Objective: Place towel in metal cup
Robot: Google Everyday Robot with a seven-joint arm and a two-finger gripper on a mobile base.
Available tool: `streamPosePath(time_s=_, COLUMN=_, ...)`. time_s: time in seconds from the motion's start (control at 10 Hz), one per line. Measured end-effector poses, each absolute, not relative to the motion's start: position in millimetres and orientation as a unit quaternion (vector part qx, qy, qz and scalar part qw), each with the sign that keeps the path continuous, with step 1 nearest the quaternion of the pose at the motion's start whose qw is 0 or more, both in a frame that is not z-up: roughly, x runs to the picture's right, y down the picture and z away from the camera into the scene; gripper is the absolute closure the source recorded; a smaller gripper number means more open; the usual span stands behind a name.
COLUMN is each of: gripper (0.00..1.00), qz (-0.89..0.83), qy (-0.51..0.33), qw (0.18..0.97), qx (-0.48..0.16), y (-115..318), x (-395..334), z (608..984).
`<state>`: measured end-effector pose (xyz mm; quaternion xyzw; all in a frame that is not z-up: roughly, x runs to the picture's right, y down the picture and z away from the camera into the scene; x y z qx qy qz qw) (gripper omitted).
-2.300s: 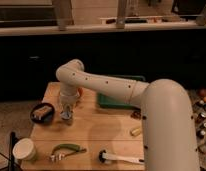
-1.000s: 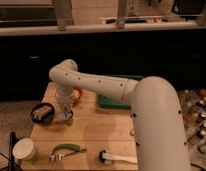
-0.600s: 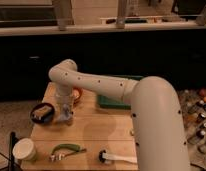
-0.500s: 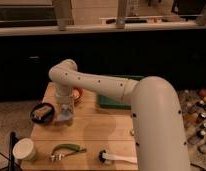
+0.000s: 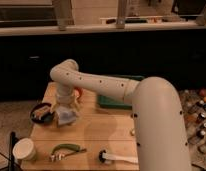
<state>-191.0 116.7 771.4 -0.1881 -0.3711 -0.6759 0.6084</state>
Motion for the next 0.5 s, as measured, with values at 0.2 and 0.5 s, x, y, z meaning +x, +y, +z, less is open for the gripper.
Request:
streamPosePath(time_s=0.2, gripper=0.2, qz=-0.676, qy=-0.37, qw=0.612, qx=-0.179, y=114.0, x=-190.4, z=769.2)
streamPosePath(time_s=0.5, gripper=0.2, qz=-0.678, qy=-0.369, qw=0.612, qx=-0.172, y=110.7, x=-190.1, z=766.9)
